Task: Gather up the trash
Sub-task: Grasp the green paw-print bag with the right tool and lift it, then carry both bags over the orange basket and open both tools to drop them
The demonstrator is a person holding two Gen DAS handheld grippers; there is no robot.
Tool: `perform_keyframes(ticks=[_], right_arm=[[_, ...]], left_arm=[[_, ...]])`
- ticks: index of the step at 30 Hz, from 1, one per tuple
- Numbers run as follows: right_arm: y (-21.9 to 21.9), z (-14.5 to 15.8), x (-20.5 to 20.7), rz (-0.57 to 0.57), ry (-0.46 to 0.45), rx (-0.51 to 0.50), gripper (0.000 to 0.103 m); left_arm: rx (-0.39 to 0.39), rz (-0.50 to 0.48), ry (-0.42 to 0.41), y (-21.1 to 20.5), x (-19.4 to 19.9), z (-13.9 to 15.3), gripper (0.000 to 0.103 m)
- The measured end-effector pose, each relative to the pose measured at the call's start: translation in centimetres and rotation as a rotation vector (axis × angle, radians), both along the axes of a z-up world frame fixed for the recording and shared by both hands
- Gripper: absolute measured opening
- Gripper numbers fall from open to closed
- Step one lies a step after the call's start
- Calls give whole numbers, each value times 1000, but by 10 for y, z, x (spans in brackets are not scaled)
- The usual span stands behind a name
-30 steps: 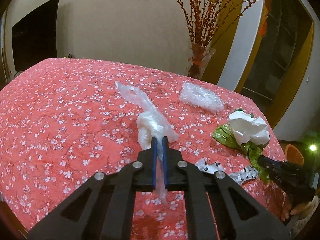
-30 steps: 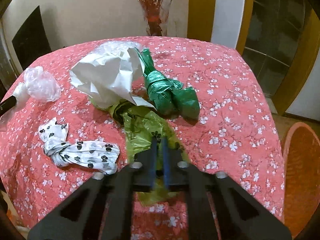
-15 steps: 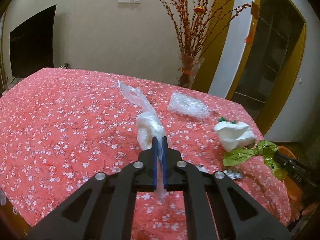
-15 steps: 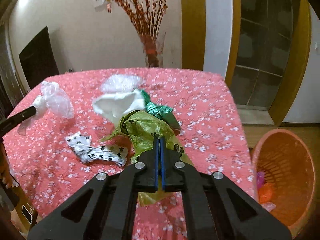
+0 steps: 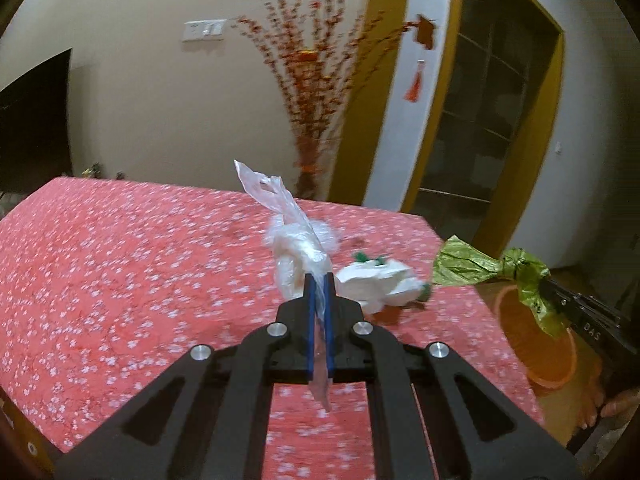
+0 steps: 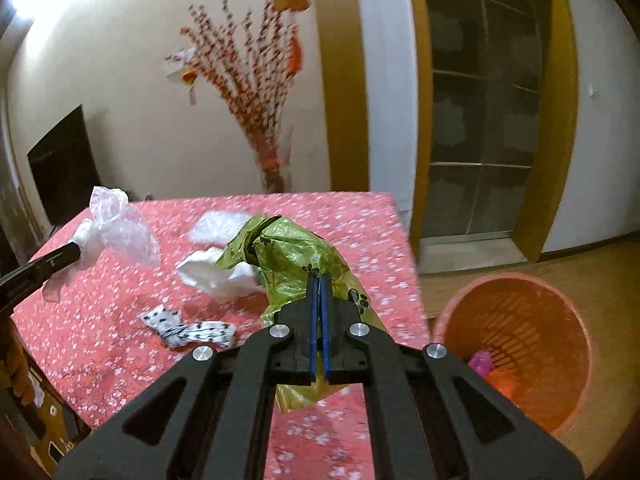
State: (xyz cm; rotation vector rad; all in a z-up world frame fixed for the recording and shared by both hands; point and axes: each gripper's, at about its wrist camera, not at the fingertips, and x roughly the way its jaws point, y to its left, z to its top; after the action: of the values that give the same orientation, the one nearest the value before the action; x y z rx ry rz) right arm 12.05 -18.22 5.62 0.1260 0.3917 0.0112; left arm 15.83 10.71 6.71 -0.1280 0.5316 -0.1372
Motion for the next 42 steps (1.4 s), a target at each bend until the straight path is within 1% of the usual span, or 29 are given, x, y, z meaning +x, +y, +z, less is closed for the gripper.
perform_keyframes(ticks=[3,10,15,22,27,31,39,42], right_arm=[[-15,2,-11,-47,-22,12,2],[-65,5,-41,-189,-67,43,2],[-103,-1,-58,-304,-80,69,2],[-148,-17,-71,-446,-78,100,2],[-170,-28,-71,-491,-64,129,2],[-182,-36,-70,-506,-51,142,2],[-192,-44,-63,-519,-27,162,2],[-195,-45,-61,-522,-21,166,2]], left_arm=[[-1,-45,-11,-19,-2,7,6],[-13,-185,-20,-86,-1,17,6],[-37,-297,-7,-145,5,12,6],[-68,-418,31,-220,18,-1,6],[-78,-496,66,-267,28,-14,6],[-69,-534,93,-293,34,-25,6],[-56,-570,141,-318,46,-44,6],[-54,-577,152,-325,45,-44,6]])
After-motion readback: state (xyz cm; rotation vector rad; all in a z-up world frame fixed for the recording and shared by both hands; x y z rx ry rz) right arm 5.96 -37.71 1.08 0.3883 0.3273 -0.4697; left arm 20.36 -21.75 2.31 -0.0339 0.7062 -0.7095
